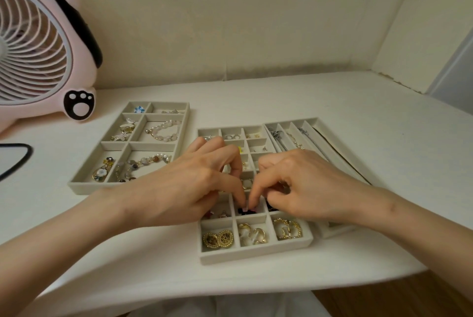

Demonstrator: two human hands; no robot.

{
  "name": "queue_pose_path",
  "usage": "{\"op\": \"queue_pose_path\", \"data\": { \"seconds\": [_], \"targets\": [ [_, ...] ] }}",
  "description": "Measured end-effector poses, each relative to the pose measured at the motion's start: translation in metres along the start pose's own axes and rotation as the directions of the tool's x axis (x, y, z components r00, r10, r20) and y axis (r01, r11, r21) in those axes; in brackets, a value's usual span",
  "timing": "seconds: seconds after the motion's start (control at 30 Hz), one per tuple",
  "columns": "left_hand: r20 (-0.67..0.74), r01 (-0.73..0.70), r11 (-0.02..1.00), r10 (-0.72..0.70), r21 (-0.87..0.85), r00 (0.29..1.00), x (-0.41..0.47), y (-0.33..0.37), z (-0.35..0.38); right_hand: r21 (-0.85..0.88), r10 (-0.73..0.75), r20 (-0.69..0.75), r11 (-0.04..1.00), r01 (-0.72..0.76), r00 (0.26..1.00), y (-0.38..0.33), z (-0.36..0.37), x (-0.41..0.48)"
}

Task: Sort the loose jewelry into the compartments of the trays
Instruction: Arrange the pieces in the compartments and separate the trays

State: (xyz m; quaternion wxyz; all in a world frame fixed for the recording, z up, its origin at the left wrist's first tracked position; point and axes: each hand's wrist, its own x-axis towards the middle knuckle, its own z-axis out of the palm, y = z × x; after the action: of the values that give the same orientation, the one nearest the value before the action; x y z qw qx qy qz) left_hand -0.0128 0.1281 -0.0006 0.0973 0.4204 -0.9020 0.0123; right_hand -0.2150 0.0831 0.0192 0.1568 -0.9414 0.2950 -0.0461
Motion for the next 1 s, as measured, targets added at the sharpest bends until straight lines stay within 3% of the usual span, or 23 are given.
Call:
{"op": "queue_pose_path", "data": {
  "seconds": [0.17,0.53,0.77,1.0],
  "targets": [
    [0.014,-0.008,1.0,0.008,-0.014,1.0,-0.0006,-0.0019,0.0018,0.022,-0.012,0.049,1.0,0.011,0.999,0.0002,0.002,-0.0002],
    [0.01,0.005,1.0,-0.005,0.002,1.0,0.0004,-0.0002,0.0005,-0.017,-0.006,0.047,1.0,0.007,0.999,0.0044,0.0024,-0.0028],
    [0.013,-0.004,1.0,0.004,-0.003,1.0,0.0,-0.0003,0.0013,0.067,0.005,-0.031,0.998,-0.003,1.0,0.0053,-0.0007,-0.0024],
    [0.032,0.002,1.0,-0.001,-0.027,0.999,-0.0015,-0.0017,0.0001,0.024,-0.009,0.003,1.0,0.009,1.0,0.0035,0.0028,-0.0014]
  ]
}}
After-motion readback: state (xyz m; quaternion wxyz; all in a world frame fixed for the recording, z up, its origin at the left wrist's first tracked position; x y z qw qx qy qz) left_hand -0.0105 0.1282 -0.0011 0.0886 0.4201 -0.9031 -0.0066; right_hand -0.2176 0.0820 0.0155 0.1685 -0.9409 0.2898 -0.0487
